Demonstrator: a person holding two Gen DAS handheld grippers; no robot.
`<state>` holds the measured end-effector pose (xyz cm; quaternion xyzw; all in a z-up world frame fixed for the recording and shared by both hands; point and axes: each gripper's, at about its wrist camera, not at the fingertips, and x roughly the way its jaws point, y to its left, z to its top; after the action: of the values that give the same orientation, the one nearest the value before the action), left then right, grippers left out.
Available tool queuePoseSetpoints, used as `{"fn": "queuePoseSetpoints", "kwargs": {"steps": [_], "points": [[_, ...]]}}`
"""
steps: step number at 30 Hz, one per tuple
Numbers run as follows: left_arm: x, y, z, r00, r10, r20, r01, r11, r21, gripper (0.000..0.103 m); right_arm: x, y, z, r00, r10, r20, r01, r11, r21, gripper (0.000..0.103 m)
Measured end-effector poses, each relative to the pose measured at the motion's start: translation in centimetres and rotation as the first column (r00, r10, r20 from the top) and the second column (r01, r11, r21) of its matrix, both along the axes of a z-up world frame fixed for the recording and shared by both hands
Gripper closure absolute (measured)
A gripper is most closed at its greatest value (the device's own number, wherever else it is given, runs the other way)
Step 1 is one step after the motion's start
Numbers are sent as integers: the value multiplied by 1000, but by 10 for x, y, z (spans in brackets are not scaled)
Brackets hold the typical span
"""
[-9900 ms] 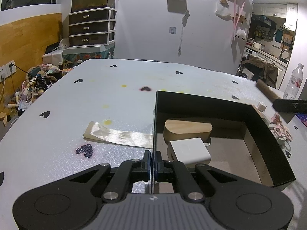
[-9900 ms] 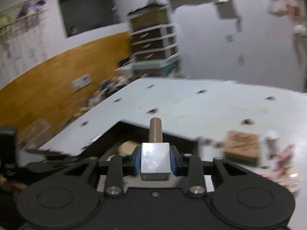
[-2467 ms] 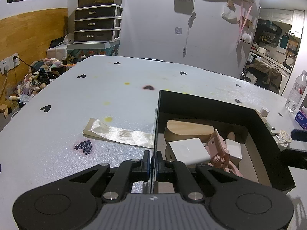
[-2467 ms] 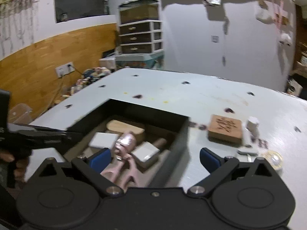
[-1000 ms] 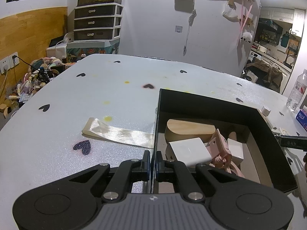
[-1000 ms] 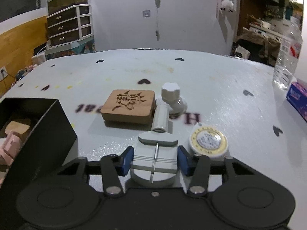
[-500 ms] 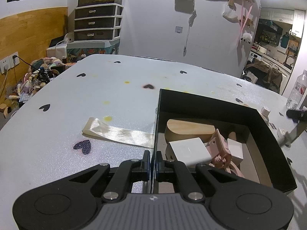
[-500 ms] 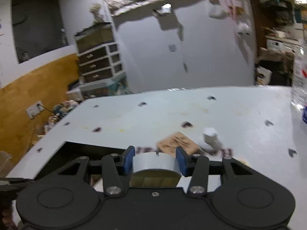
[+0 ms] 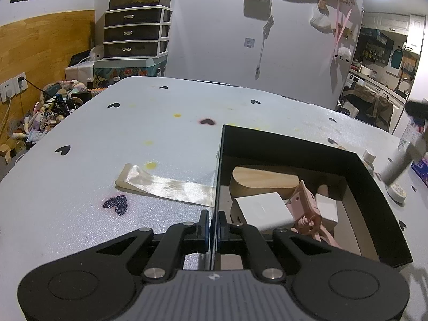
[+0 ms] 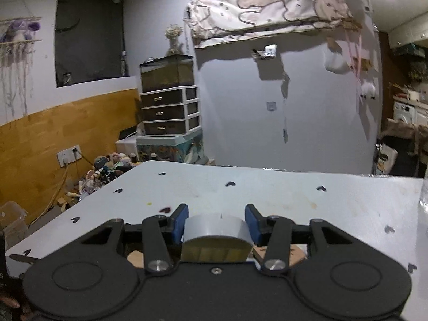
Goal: Organize rigid objects
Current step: 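Carry the white clip into the black box and release it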
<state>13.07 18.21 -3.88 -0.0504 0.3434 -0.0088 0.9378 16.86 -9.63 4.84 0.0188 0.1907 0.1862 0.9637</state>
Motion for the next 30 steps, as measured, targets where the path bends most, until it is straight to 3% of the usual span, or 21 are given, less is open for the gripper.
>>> {"fn": "queuePoseSetpoints", "kwargs": {"steps": [9, 15, 18, 22, 26, 30], "points": [[0, 1, 1, 1000, 0, 1, 0, 1000, -2, 98, 26, 51, -19, 997, 56, -54, -66, 973, -222, 55], [-1, 0, 1, 1000, 1, 1, -1, 1000, -2, 98, 24, 71, -35, 991, 95, -96, -119, 947, -298, 55], [-1, 0, 1, 1000, 1, 1, -1, 1000, -2, 98, 12, 76, -39, 985, 109, -131, -146, 938, -314, 53], [-1, -3, 3, 1000, 2, 0, -2, 1000, 1, 98, -4, 72, -37, 957, 147, -249, -209, 948, -241, 54], [-1, -4, 3, 1000, 3, 0, -3, 1000, 0, 98, -20, 69, -38, 942, 180, -282, -251, 938, -239, 46], [-1, -4, 3, 1000, 3, 0, -3, 1000, -1, 98, -24, 63, -40, 928, 191, -320, -264, 943, -204, 47]]}}
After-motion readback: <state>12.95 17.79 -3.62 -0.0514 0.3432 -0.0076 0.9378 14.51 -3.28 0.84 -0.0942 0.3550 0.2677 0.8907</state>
